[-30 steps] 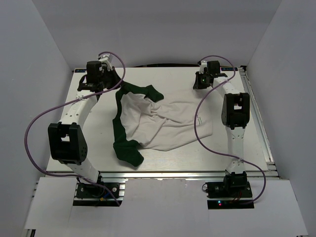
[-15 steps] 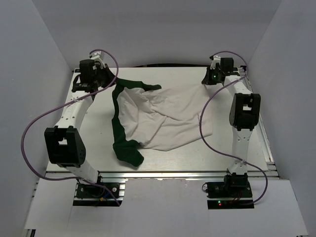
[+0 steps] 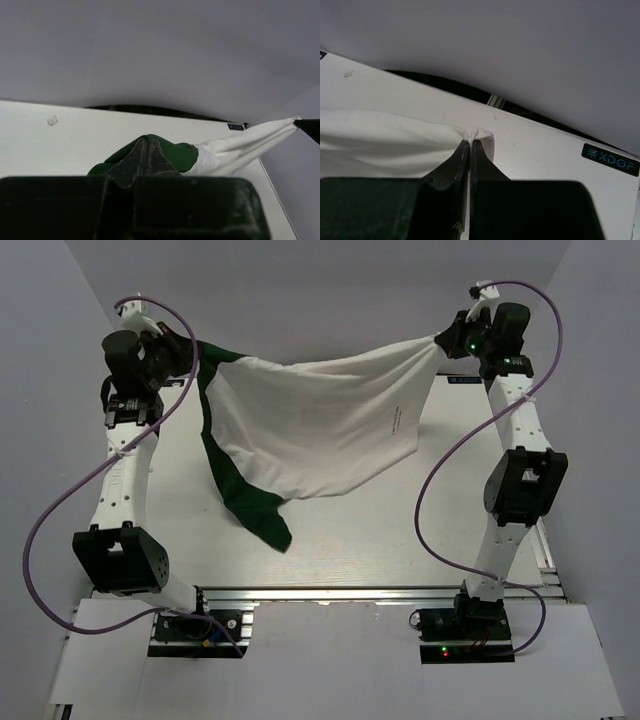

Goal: Fold and stack the t-shirts
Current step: Flatten the tshirt out

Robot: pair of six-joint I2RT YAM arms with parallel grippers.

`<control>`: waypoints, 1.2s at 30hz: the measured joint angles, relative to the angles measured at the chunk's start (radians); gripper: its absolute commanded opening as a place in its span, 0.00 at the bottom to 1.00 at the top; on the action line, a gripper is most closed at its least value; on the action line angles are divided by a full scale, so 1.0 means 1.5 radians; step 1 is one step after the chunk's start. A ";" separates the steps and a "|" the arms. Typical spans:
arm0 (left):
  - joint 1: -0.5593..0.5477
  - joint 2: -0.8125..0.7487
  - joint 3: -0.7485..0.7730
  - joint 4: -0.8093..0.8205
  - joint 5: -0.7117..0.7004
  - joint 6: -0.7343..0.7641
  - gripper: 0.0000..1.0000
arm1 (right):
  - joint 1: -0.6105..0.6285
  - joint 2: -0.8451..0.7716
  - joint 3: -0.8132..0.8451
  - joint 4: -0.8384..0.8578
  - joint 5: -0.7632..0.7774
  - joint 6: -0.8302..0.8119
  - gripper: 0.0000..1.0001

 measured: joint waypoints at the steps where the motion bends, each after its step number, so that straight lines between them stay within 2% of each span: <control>1: 0.006 0.000 0.008 0.006 0.002 0.000 0.00 | -0.003 -0.004 0.008 0.001 0.000 0.003 0.00; 13: 0.059 -0.002 0.043 0.007 0.011 0.012 0.00 | -0.054 -0.033 0.061 0.024 0.007 0.046 0.00; 23: 0.062 -0.001 0.080 0.025 0.044 0.003 0.00 | -0.086 -0.095 0.072 0.050 -0.008 0.091 0.00; 27: 0.066 -0.005 0.106 0.065 0.056 -0.017 0.00 | -0.092 -0.112 0.095 0.069 -0.010 0.109 0.00; 36: 0.072 -0.098 0.117 0.100 0.047 -0.051 0.00 | -0.115 -0.205 0.119 0.132 -0.008 0.156 0.00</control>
